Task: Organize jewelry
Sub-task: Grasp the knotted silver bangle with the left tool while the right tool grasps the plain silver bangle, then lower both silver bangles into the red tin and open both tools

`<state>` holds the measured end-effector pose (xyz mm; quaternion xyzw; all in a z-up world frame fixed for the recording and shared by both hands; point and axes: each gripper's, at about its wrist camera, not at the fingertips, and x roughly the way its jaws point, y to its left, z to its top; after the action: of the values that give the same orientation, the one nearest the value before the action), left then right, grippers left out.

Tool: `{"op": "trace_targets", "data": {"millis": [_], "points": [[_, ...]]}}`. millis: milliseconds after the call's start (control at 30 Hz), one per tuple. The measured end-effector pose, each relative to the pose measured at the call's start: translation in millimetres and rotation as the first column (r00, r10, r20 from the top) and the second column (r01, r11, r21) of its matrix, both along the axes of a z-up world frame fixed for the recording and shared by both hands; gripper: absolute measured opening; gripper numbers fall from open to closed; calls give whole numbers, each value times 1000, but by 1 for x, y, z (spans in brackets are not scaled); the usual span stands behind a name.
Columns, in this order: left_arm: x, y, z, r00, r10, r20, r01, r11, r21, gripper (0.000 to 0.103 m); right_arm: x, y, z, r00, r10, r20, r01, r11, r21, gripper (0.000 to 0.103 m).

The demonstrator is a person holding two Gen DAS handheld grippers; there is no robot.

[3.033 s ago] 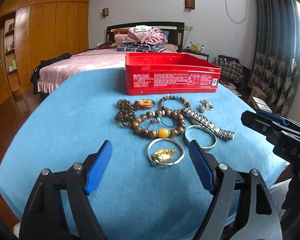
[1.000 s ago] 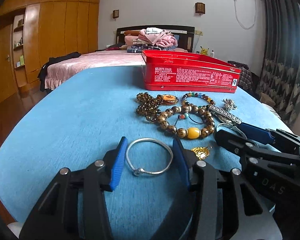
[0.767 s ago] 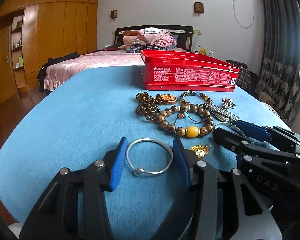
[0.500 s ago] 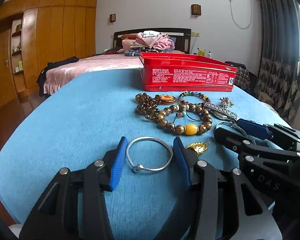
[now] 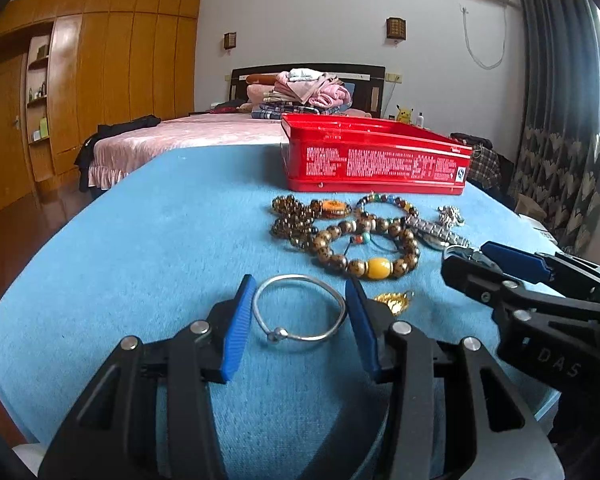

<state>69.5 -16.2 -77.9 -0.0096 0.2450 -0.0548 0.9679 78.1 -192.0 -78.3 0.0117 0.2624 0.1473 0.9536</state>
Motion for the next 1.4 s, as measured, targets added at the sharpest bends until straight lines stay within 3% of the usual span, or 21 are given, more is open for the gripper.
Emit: {"op": "trace_targets", "data": {"millis": [233, 433, 733, 1033, 1400], "points": [[5, -6, 28, 999, -9, 47, 9, 1000, 0, 44, 0, -10, 30, 999, -8, 53, 8, 1000, 7, 48], [33, -10, 55, 998, -8, 65, 9, 1000, -21, 44, 20, -26, 60, 995, -45, 90, 42, 998, 37, 48], [114, -22, 106, 994, -18, 108, 27, 996, -81, 44, 103, -56, 102, 987, -104, 122, 95, 992, 79, 48], [180, -45, 107, 994, -19, 104, 24, 998, -52, 44, 177, -70, 91, 989, -132, 59, 126, 987, 98, 48], [208, -44, 89, 1000, -11, 23, 12, 999, -43, 46, 198, -64, 73, 992, -125, 32, 122, 990, 76, 50]]}}
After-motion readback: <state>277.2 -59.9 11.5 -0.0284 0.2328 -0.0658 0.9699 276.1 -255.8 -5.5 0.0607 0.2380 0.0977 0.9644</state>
